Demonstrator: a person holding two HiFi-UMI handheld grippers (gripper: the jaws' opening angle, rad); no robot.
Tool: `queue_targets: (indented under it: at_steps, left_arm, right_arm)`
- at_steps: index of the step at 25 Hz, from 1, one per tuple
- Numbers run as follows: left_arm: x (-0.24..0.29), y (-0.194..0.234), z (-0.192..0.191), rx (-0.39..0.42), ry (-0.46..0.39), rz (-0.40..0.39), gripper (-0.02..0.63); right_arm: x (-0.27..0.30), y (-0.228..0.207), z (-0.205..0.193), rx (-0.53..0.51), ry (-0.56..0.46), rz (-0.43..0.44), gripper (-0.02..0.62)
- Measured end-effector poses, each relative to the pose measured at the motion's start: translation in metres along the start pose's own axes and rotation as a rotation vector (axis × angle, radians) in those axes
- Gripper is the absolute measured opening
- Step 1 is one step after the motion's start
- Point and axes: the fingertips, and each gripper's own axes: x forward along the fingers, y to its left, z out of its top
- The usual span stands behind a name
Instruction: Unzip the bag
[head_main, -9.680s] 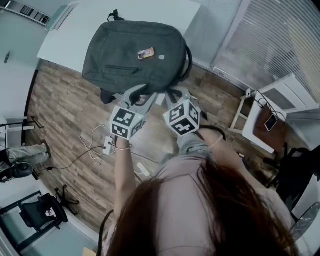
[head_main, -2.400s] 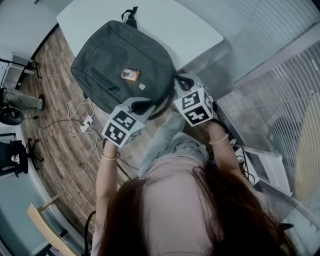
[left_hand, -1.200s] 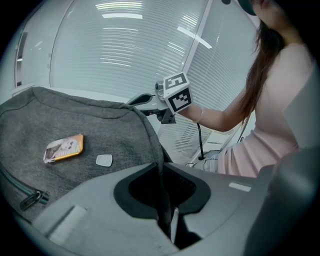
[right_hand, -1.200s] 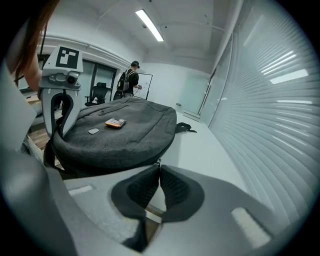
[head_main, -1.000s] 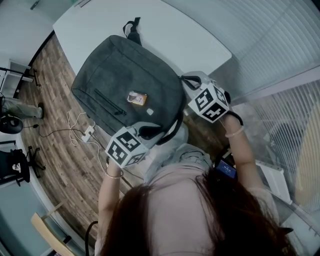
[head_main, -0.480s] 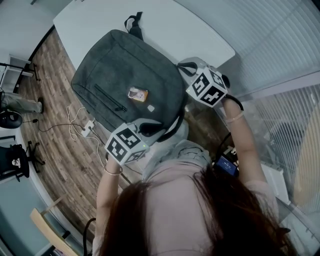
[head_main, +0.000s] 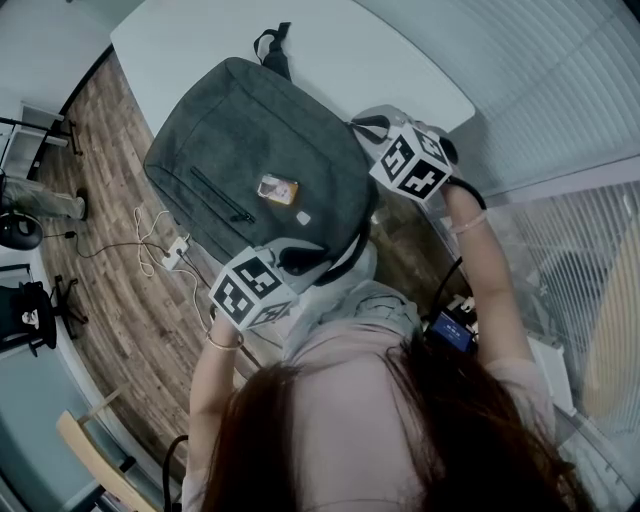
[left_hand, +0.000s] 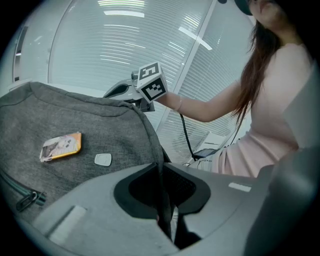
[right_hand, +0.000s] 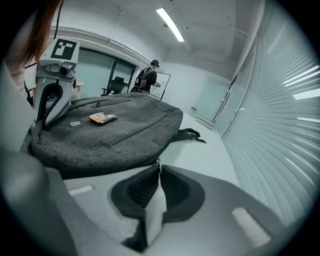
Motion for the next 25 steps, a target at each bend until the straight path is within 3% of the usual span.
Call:
queue_targets:
  at_steps: [25]
  left_arm:
    - [0.002,0.004,0.003,0.008,-0.009,-0.015,0.043]
  right_arm:
    - [0.033,-0.022,0.012,-0.119,0.011,0.024,0.023]
